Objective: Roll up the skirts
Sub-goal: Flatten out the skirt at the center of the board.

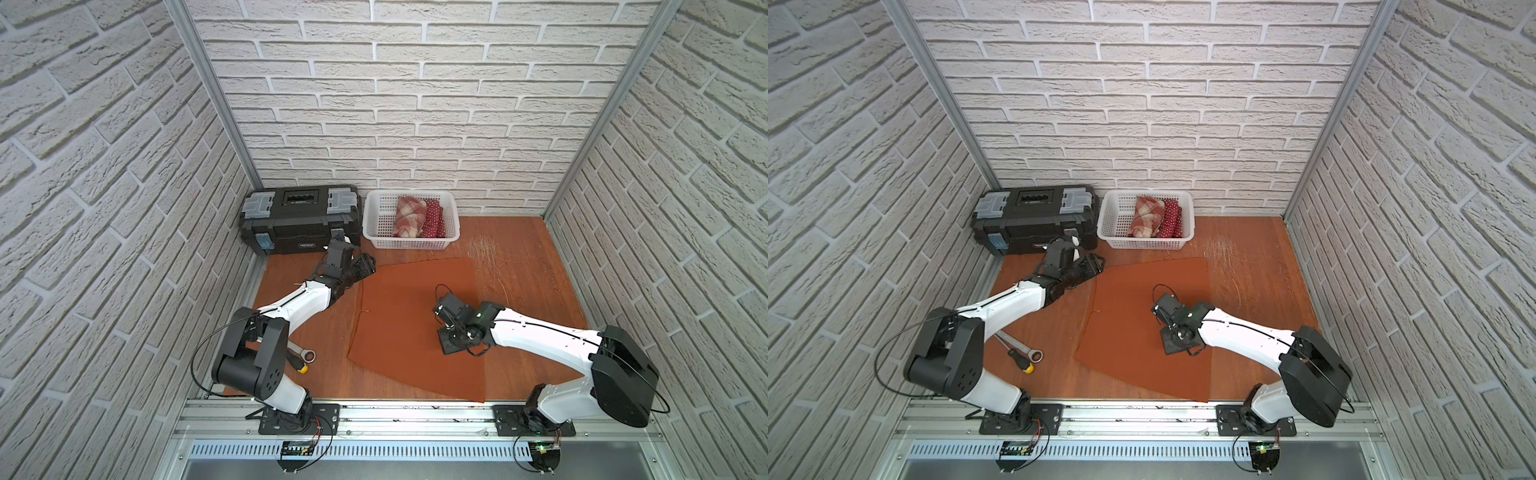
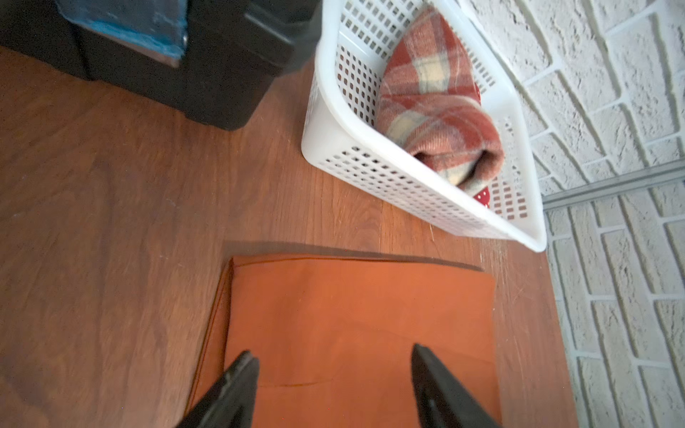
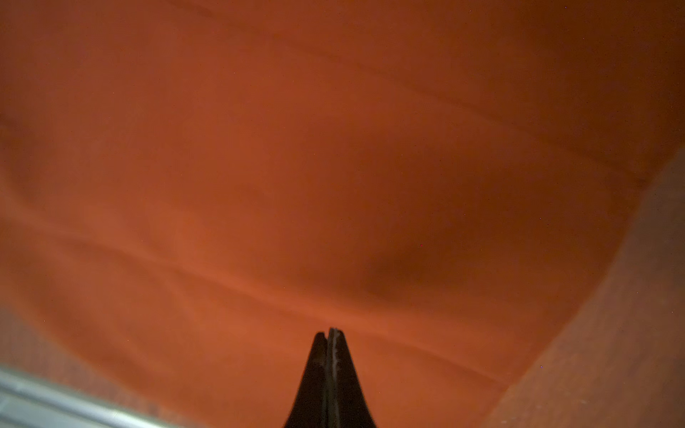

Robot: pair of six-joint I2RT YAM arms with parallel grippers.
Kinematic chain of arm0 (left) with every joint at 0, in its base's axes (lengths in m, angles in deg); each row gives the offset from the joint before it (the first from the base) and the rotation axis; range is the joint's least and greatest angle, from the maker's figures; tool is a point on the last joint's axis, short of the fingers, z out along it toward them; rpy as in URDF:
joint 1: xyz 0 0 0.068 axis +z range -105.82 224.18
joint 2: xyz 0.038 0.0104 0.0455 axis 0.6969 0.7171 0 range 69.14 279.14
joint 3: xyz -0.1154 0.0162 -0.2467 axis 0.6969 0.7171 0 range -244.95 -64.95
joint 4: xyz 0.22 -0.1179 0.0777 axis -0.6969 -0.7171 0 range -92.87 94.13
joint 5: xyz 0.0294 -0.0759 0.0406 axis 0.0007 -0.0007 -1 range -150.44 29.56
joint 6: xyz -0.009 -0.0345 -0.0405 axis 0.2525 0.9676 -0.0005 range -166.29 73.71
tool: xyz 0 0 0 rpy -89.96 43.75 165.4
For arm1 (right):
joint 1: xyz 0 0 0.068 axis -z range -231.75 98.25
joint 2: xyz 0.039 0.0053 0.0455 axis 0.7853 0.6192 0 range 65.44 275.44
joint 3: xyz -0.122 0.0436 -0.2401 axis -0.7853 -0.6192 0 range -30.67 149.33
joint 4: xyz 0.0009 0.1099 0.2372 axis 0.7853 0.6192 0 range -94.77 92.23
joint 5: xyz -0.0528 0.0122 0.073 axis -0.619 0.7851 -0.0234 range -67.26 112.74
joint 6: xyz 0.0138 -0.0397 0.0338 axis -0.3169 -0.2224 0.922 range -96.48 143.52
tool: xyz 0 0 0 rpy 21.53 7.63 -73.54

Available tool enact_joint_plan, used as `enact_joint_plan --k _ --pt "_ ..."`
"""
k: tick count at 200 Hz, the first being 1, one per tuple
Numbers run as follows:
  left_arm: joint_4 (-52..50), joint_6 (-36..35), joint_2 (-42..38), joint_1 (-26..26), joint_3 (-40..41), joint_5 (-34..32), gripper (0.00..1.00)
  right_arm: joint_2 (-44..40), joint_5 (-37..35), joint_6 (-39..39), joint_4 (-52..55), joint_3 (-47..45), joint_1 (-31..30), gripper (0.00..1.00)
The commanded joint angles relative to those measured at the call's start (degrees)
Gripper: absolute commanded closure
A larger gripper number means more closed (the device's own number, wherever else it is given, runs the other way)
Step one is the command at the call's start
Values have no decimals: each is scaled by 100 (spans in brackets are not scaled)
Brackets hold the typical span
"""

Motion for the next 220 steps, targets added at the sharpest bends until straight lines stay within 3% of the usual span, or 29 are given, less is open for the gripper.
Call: enact_joint_plan --k 1,23,33,46,57,83,146,179,204,220 --pt "-133 64 -93 -207 348 -423 30 452 -282 -350 -120 225 413 98" --pt "-60 236 -146 -731 512 -442 42 911 -223 -470 -311 333 798 98" --pt "8 348 -121 -1060 603 -437 59 1104 -128 -489 -376 335 955 98" --pt "161 627 -61 -1466 790 -509 88 1295 -72 -442 -465 307 1151 98" --pt "263 809 -34 -1636 1018 -590 100 1423 1 -403 -472 342 1314 98" --pt "292 736 129 -1865 1255 -955 100 1574 97 -501 -499 402 1707 98" --pt "781 888 1133 -1722 975 -591 100 1796 265 -772 -302 886 2355 98" --pt "467 624 480 -1654 895 -652 100 1352 540 -788 -222 802 2379 98" --pt "-374 267 -615 -1652 844 -1097 100 814 578 -797 -63 851 2376 98" --pt "-911 7 -1426 -1650 819 -1465 63 320 460 -828 183 963 2359 92"
